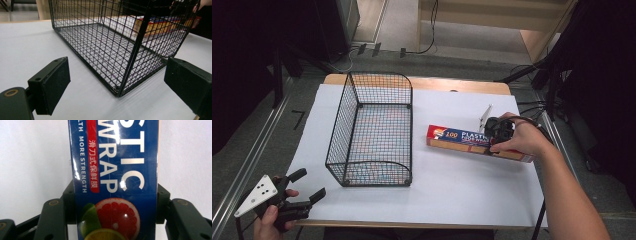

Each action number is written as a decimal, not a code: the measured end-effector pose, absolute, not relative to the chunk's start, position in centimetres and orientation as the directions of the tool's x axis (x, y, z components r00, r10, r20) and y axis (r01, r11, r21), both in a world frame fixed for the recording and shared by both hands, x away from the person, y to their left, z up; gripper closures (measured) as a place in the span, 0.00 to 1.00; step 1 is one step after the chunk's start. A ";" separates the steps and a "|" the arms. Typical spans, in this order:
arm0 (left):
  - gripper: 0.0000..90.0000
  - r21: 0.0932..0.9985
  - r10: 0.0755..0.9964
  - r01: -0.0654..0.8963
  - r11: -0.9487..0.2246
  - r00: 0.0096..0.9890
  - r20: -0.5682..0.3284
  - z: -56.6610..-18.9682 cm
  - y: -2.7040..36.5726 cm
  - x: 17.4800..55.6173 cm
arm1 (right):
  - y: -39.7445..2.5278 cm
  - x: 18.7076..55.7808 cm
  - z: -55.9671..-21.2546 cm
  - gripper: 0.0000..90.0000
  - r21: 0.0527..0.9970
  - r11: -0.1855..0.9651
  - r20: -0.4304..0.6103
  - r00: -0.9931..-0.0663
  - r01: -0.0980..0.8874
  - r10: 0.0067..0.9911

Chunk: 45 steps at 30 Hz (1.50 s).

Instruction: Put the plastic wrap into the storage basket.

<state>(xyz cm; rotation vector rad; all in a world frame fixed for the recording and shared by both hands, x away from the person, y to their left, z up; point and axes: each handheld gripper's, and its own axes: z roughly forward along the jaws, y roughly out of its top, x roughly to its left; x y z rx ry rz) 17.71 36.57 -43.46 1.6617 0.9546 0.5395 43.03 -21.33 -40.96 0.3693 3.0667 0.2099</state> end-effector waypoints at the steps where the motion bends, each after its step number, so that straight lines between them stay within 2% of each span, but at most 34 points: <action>1: 0.08 0.946 0.810 0.313 -0.081 0.574 -0.120 -43.5 36.6 17.7 | -21.4 42.9 -40.8 0.47 0.147 0.961 -0.034 -0.970 0.233 0.241; 3: 0.08 0.948 0.806 0.311 -0.064 0.577 -0.135 -43.4 36.8 17.6 | -21.6 42.7 -40.5 0.47 0.155 0.955 -0.055 -0.963 0.254 0.265; 6: 0.08 0.950 0.807 0.310 -0.045 0.572 -0.148 -43.4 37.0 17.6 | -21.8 42.5 -40.1 0.47 0.183 0.944 -0.031 -0.959 0.273 0.283; 12: 0.08 0.949 0.809 0.313 -0.044 0.568 -0.150 -43.4 37.1 17.6 | -21.4 41.7 -38.8 0.47 0.180 0.953 -0.023 -0.968 0.243 0.251; 20: 0.08 0.952 0.805 0.302 -0.043 0.575 -0.146 -43.3 37.2 17.4 | -21.7 41.3 -36.4 0.47 0.220 0.950 -0.029 -0.971 0.223 0.235; 28: 0.07 0.962 0.800 0.264 -0.069 0.591 -0.105 -43.0 36.5 17.2 | -21.0 40.8 -35.0 0.47 0.259 0.944 -0.043 -0.974 0.205 0.224; 29: 0.01 0.961 0.791 0.263 -0.082 0.604 -0.098 -43.0 36.3 17.2 | -20.7 40.7 -34.8 0.47 0.266 0.940 -0.034 -0.973 0.212 0.229; 30: 0.00 0.961 0.791 0.263 -0.082 0.604 -0.098 -43.0 36.3 17.2 | -20.7 40.7 -34.8 0.47 0.266 0.940 -0.034 -0.973 0.212 0.229; 45: 0.00 0.957 0.793 0.268 -0.113 0.604 -0.076 -43.1 35.9 17.2 | -18.6 40.7 -32.8 0.47 0.284 0.944 -0.054 -0.980 0.167 0.189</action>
